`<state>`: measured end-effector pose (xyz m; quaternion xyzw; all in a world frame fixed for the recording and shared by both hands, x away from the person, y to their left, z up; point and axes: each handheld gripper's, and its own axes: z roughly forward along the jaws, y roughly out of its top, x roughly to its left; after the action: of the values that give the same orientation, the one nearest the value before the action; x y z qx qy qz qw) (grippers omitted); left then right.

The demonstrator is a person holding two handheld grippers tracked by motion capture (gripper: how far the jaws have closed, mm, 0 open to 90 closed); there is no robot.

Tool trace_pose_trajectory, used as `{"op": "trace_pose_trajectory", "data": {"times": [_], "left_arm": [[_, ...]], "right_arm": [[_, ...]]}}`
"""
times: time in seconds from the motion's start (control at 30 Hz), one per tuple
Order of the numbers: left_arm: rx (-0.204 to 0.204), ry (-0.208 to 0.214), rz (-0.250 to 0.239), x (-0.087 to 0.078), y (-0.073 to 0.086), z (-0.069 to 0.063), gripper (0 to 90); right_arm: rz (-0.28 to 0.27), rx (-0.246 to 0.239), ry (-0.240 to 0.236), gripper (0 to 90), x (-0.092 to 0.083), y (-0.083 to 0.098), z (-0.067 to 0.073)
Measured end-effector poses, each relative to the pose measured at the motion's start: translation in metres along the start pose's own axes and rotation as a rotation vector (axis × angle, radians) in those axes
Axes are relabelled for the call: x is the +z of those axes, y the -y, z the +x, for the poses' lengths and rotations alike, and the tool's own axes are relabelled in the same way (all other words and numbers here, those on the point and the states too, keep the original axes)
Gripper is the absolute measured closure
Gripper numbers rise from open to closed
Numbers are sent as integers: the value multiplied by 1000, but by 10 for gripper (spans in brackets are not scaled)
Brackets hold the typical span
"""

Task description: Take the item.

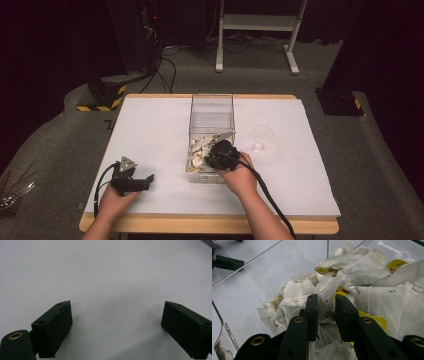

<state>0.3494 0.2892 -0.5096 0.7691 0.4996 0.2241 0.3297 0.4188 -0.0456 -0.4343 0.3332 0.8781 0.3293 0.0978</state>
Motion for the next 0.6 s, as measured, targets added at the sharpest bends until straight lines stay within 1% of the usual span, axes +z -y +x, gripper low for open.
{"op": "trace_pose_trajectory", "data": {"times": [0.03,0.1,0.17,0.47,0.6], "left_arm": [[-1,0,1,0,0,0,101],[0,1,1,0,0,0,101],[-1,1,1,0,0,0,101],[-1,1,1,0,0,0,101],[-1,1,0,0,0,0,102]], "right_arm": [[1,-12,3,804,0,0,1],[2,-14,8,851,0,0,1],[1,-16,14,873,-1,0,1],[5,-22,23,887,-2,2,1],[-8,-34,33,887,-4,3,2]]}}
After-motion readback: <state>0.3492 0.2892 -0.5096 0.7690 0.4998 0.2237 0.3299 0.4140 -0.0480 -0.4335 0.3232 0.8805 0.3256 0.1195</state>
